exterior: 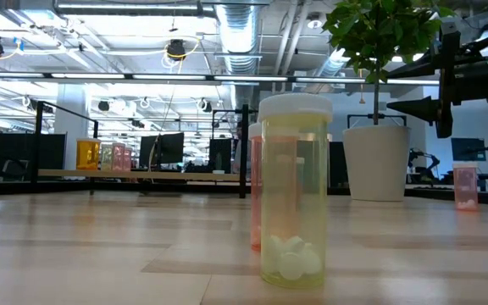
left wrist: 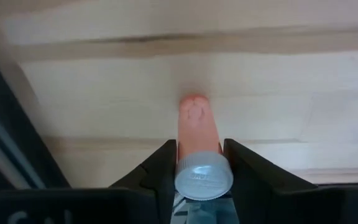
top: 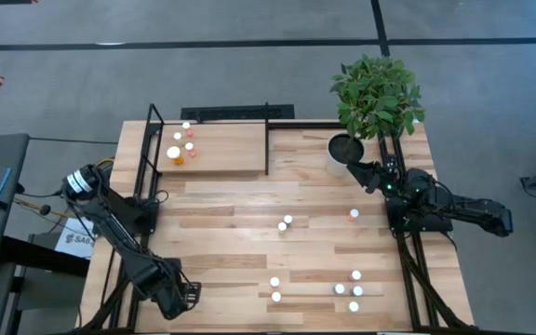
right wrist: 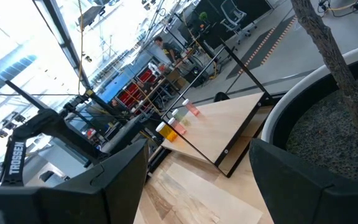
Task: Pick and place medicine bottles onto shelf by color
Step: Put the pink pill bottle on the shelf
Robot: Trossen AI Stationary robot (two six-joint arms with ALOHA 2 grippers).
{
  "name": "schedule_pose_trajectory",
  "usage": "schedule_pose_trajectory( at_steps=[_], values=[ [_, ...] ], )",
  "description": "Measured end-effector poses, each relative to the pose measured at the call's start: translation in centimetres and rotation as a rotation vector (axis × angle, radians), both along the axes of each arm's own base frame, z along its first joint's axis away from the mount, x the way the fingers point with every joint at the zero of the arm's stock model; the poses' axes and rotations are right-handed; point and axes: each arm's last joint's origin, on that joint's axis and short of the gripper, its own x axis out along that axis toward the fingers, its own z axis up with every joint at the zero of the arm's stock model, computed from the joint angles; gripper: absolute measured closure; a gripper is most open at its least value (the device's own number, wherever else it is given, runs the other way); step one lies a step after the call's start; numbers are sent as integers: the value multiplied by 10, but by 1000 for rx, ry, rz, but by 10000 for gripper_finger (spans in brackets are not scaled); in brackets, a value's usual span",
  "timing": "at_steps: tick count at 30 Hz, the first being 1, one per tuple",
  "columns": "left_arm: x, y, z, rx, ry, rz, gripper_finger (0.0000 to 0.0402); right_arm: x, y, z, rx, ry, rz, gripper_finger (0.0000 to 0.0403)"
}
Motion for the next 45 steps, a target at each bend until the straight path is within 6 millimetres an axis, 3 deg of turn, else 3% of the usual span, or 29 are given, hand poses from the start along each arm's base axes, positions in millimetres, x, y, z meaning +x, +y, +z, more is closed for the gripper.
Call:
schedule_pose_trajectory(
  at_steps=[7,16,30,40,45],
  values=[
    [5,27,19,28,-15,-40,290,0,0,0,0,0,0,100],
    [18,85,40,93,-10,-125,290,0,0,0,0,0,0,100],
    [53,163,41,131,-102,-266,290,0,0,0,0,0,0,100],
    [61,229,41,201,-119,-178,290,0,0,0,0,0,0,100],
    [64,271,55,265,-158,-84,290,0,0,0,0,0,0,100]
  ],
)
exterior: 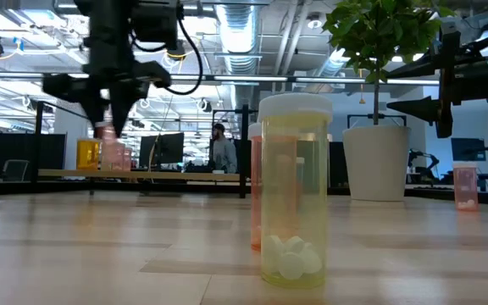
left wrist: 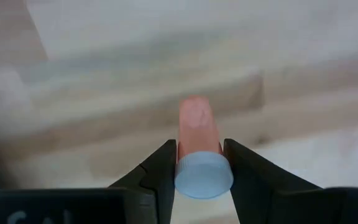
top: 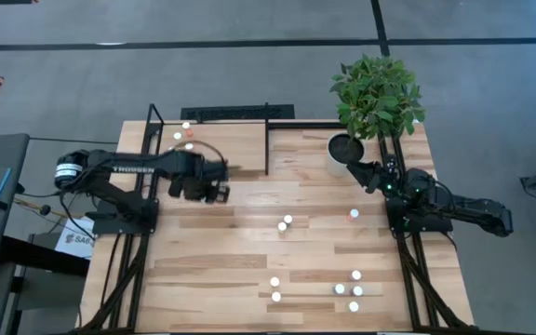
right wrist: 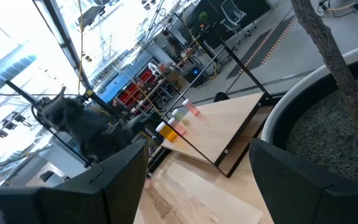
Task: Pick and place medicine bottles onto shelf by color
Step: Put the pink pill bottle on the shelf
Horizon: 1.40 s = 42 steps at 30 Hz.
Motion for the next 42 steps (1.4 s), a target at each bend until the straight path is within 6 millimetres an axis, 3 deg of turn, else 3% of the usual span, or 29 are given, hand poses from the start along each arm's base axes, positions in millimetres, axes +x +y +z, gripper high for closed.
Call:
schedule_pose_trajectory(
  at_steps=[6,16,24,35,42],
  values=[
    [1,39,27,143,-67,90,290,0,0,0,0,0,0,100],
    [-3,77,52,345,-108,198,290,0,0,0,0,0,0,100],
    [-17,108,53,371,-112,225,290,0,0,0,0,0,0,100],
    [-31,157,32,253,-81,220,290,0,0,0,0,0,0,100],
    [-30,188,37,208,-13,201,290,0,0,0,0,0,0,100]
  ],
)
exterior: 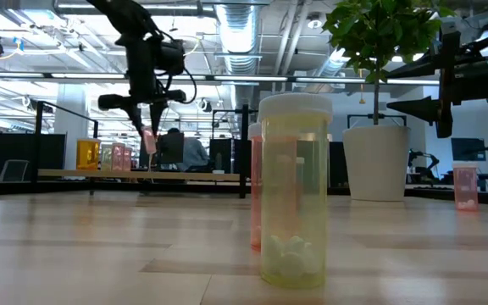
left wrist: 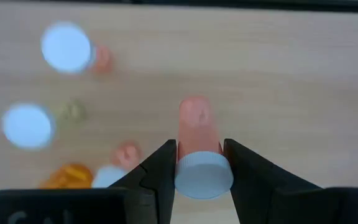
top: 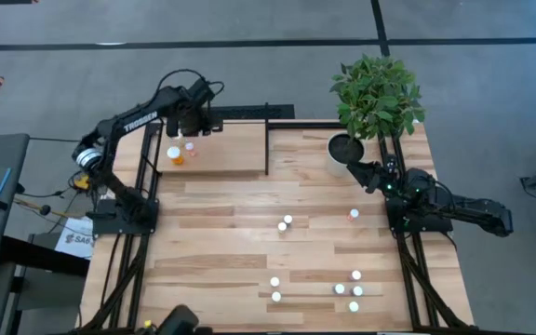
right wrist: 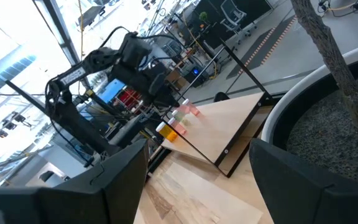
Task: Pick and place medicine bottles onto shelf by color
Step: Put the pink pill bottle on the shelf
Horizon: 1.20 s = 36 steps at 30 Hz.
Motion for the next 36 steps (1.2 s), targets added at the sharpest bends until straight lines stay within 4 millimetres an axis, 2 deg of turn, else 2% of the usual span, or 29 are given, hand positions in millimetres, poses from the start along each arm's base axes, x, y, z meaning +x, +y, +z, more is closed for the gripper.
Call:
schedule_pose_trajectory(
  at_steps=[3,9,15,36],
  values=[
    [2,11,3,-39,47,-11,290,0,0,0,0,1,0,100],
    [5,28,-6,-156,137,-23,290,0,0,0,0,0,0,100],
    [3,40,-18,-245,97,28,290,0,0,0,0,0,0,100],
    [-3,47,-21,-238,106,183,287,0,0,0,0,0,0,100]
  ],
)
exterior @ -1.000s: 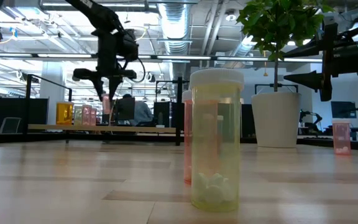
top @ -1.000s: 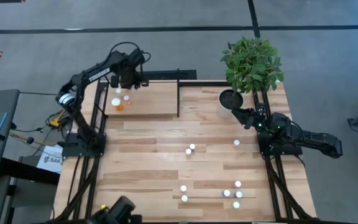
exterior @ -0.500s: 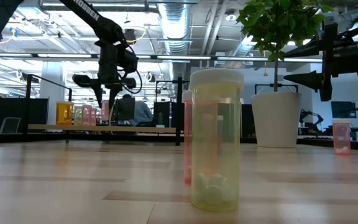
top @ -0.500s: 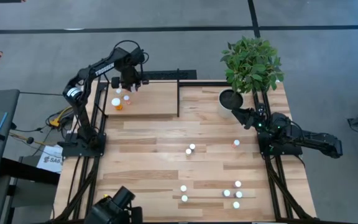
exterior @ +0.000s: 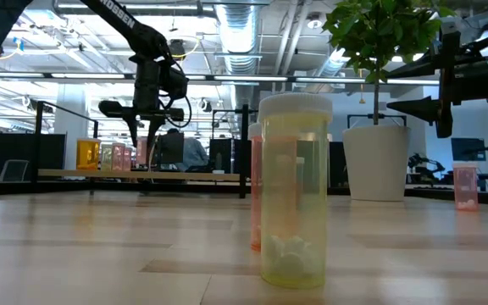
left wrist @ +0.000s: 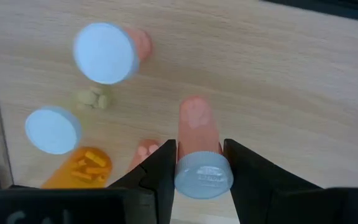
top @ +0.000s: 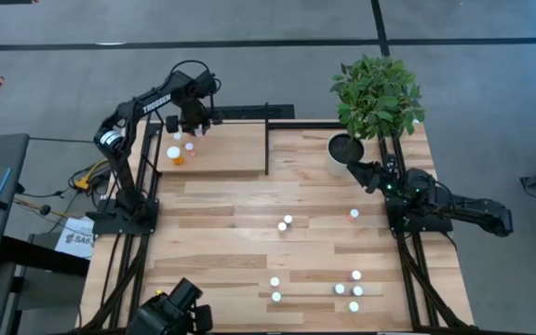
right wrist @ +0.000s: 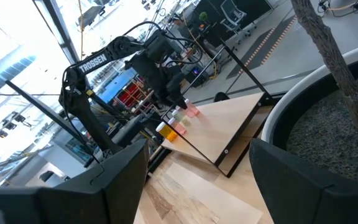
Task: Pick and place medicine bottles onto shelf by color
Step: Put the pink pill bottle on the shelf
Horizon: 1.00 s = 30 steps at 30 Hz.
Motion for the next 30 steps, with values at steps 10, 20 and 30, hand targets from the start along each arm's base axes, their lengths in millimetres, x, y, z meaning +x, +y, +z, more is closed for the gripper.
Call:
schedule_pose_trajectory(
  at_steps=[10,20,30],
  values=[
    [2,2,-4,0,9,31,280,0,0,0,0,0,0,100],
    [1,8,-15,-42,1,32,280,0,0,0,0,0,0,100],
    [-5,11,-15,-48,15,73,280,0,0,0,0,0,0,100]
  ],
)
